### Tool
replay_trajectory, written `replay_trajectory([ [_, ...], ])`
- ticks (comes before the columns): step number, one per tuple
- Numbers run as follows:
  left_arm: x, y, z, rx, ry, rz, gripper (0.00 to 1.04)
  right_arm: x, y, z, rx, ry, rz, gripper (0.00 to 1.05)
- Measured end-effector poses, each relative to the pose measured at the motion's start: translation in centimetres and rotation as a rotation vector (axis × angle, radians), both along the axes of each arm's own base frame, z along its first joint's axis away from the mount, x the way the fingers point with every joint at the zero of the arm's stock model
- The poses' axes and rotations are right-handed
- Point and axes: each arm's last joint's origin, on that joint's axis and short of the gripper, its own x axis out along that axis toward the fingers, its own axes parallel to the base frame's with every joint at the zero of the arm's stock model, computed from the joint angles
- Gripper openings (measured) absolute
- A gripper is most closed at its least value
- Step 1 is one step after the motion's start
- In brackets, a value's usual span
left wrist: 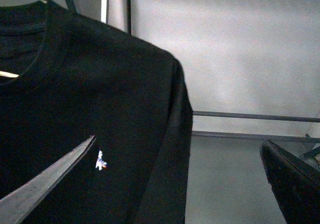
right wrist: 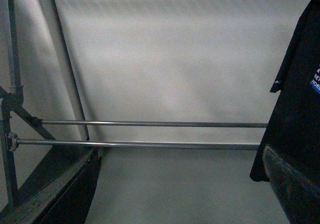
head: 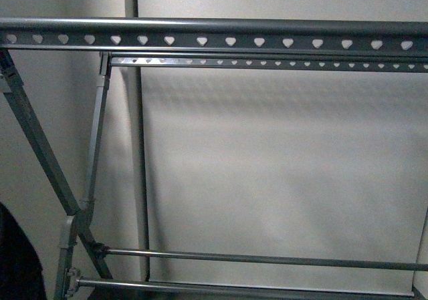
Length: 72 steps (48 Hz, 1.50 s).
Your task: Hang clothes on hanger
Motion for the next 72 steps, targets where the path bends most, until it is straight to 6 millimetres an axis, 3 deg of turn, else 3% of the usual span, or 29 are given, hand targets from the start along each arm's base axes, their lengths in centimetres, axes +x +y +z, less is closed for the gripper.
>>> replay_trajectory([
  [15, 0.0, 0.0, 0.0, 0.000, 0.000, 0.000, 0.98, 0.0, 0.0, 0.0, 0.000, 0.000, 0.000, 0.97],
  [18, 0.2, 0.1, -0.1, 0.003, 0.140, -0.119, 0.98, 0.0, 0.0, 0.0, 0.000, 0.000, -0.001, 0.97],
  [23, 2.5, 1.3, 2.1, -0.136, 0.272, -0.033, 0.98, 0.0, 0.0, 0.0, 0.000, 0.000, 0.001, 0.97],
  [28, 6.3, 3.0, 5.3, -0.382, 0.367, 0.201, 0.98, 0.0, 0.0, 0.0, 0.000, 0.000, 0.000, 0.97],
  [35, 10.3, 4.3, 6.3, -0.577, 0.375, 0.387, 0.98, 0.0, 0.0, 0.0, 0.000, 0.000, 0.000, 0.97],
  [45, 15.1, 6.6, 6.8, -0.685, 0.344, 0.539, 0.98, 0.0, 0.0, 0.0, 0.000, 0.000, 0.000, 0.97],
  [51, 17.1, 8.3, 6.0, -0.706, 0.369, 0.622, 0.76, 0.0, 0.0, 0.0, 0.000, 0.000, 0.000, 0.97],
  [59, 17.3, 8.8, 5.5, -0.727, 0.413, 0.601, 0.45, 0.0, 0.0, 0.0, 0.000, 0.000, 0.000, 0.97],
  [66, 15.3, 7.0, 5.8, -0.694, 0.492, 0.441, 0.23, 0.0, 0.0, 0.0, 0.000, 0.000, 0.000, 0.97],
  [72, 12.2, 4.2, 5.9, -0.622, 0.581, 0.212, 0.17, 0.0, 0.0, 0.0, 0.000, 0.000, 0.000, 0.97],
])
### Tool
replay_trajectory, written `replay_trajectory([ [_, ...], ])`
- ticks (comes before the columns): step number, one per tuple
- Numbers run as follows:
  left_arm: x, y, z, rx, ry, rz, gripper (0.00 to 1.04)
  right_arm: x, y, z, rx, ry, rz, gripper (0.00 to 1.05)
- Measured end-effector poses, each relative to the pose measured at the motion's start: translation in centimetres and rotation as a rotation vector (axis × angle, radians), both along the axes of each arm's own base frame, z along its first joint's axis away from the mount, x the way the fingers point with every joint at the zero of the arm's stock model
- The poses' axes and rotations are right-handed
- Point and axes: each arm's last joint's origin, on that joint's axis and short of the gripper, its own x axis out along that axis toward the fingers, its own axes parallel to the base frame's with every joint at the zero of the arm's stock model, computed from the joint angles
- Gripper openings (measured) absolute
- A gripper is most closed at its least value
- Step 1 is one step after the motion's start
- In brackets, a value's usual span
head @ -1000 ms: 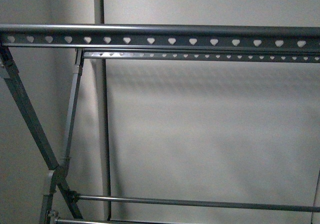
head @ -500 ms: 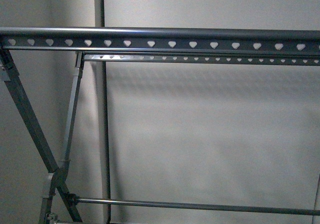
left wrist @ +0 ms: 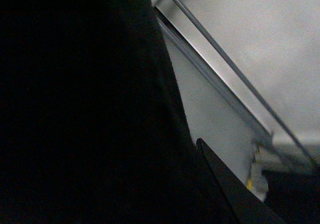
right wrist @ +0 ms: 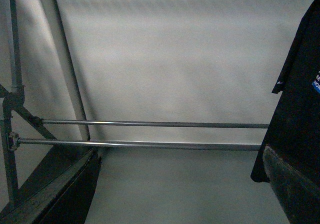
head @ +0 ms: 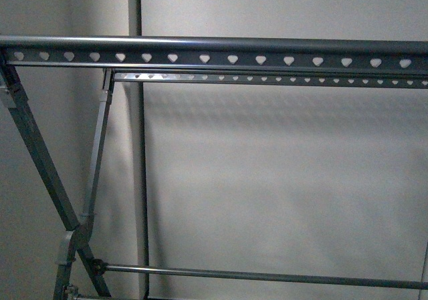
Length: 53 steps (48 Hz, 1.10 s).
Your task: Hang clothes on hanger
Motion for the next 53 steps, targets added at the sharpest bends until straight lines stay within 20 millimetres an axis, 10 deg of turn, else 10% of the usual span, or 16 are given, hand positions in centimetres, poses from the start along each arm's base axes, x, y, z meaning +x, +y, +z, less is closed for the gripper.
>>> replay_trajectory([
  [14, -6.2, -5.0, 2.2, 0.150, -0.150, -0.764, 0.11, 0.0, 0.0, 0.0, 0.000, 0.000, -0.001, 0.97],
  [24, -6.5, -5.3, 3.0, 0.326, -0.182, -1.102, 0.11, 0.0, 0.0, 0.0, 0.000, 0.000, 0.000, 0.97],
  [32, -3.5, -4.9, 3.4, 0.678, -0.291, -1.310, 0.11, 0.0, 0.0, 0.0, 0.000, 0.000, 0.000, 0.97],
  [42, 5.2, -5.1, 5.9, 1.364, -0.647, -1.524, 0.11, 0.0, 0.0, 0.0, 0.000, 0.000, 0.000, 0.97],
  [53, 9.5, -6.7, 5.7, 1.629, -0.770, -1.548, 0.11, 0.0, 0.0, 0.0, 0.000, 0.000, 0.000, 0.97],
])
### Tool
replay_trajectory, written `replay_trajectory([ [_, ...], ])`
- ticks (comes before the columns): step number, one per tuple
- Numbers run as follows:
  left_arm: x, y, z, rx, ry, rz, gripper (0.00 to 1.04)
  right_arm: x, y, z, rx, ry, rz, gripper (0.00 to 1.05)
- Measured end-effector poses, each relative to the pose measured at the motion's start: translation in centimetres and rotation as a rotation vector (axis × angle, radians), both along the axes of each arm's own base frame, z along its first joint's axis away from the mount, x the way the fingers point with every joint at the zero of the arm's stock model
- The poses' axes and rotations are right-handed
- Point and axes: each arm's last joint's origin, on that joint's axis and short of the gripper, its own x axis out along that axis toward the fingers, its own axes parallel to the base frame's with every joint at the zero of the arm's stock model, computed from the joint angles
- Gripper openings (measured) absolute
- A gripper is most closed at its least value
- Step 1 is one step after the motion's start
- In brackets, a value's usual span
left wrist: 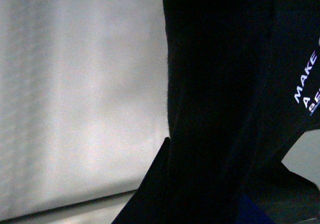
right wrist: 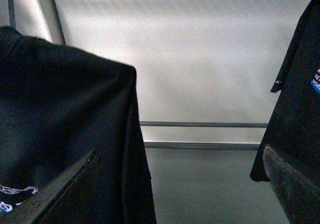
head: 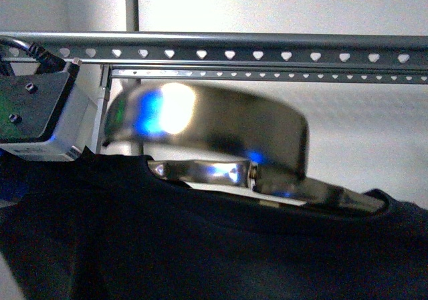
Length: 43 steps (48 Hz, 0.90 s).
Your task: Hang clothes on hanger
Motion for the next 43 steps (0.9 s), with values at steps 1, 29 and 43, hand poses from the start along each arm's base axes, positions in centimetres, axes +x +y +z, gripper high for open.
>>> replay_trajectory([
  [1, 0.0, 0.0, 0.0, 0.002, -0.001, -0.003, 0.11, 0.0, 0.0, 0.0, 0.000, 0.000, 0.000, 0.97],
  [29, 0.1, -0.2, -0.1, 0.036, -0.030, -0.021, 0.10, 2.7, -1.5, 4.7, -0.332, 0.074, 0.663, 0.97],
  [43, 0.1, 0.0, -0.1, 0.039, -0.030, -0.012, 0.10, 12.8, -0.8, 9.2, -1.317, -0.179, 0.845, 0.97],
])
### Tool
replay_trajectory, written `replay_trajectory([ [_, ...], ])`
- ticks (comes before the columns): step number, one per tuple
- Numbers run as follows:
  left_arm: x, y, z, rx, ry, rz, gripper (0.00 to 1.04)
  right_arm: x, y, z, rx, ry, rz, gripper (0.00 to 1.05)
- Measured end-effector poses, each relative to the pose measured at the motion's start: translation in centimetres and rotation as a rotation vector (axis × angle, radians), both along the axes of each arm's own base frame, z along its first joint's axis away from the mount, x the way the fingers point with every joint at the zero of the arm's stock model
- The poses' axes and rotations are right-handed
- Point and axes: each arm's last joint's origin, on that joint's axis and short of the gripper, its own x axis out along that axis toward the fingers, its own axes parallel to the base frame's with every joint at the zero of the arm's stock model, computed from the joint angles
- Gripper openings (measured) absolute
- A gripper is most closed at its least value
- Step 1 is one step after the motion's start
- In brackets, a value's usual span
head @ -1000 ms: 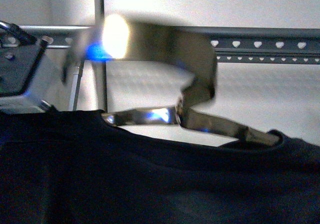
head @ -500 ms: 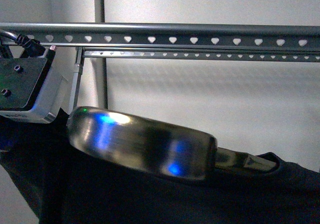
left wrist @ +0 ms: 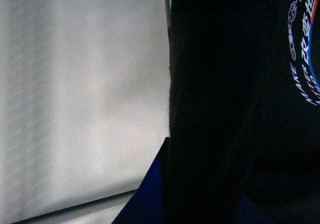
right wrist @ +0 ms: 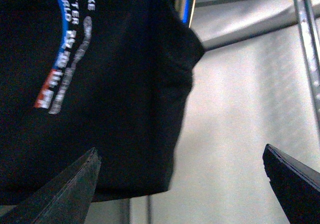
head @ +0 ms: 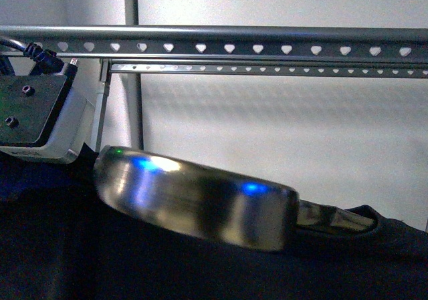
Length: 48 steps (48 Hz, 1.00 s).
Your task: Hang clothes on hanger
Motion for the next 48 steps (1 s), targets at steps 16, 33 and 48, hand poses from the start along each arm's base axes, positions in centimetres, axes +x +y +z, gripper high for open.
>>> replay_trajectory([
  [16, 0.0, 0.0, 0.0, 0.002, -0.001, 0.004, 0.10, 6.6, 3.9, -0.6, -0.041, 0.085, -0.043, 0.77],
  [33, 0.0, 0.1, 0.1, -0.003, -0.001, 0.009, 0.10, 8.0, 3.5, -0.8, 0.212, 0.229, -0.124, 0.28],
  [48, 0.0, -0.1, 0.4, -0.018, -0.009, -0.016, 0.43, 7.4, -0.3, -3.9, 0.348, 0.424, -0.243, 0.03],
])
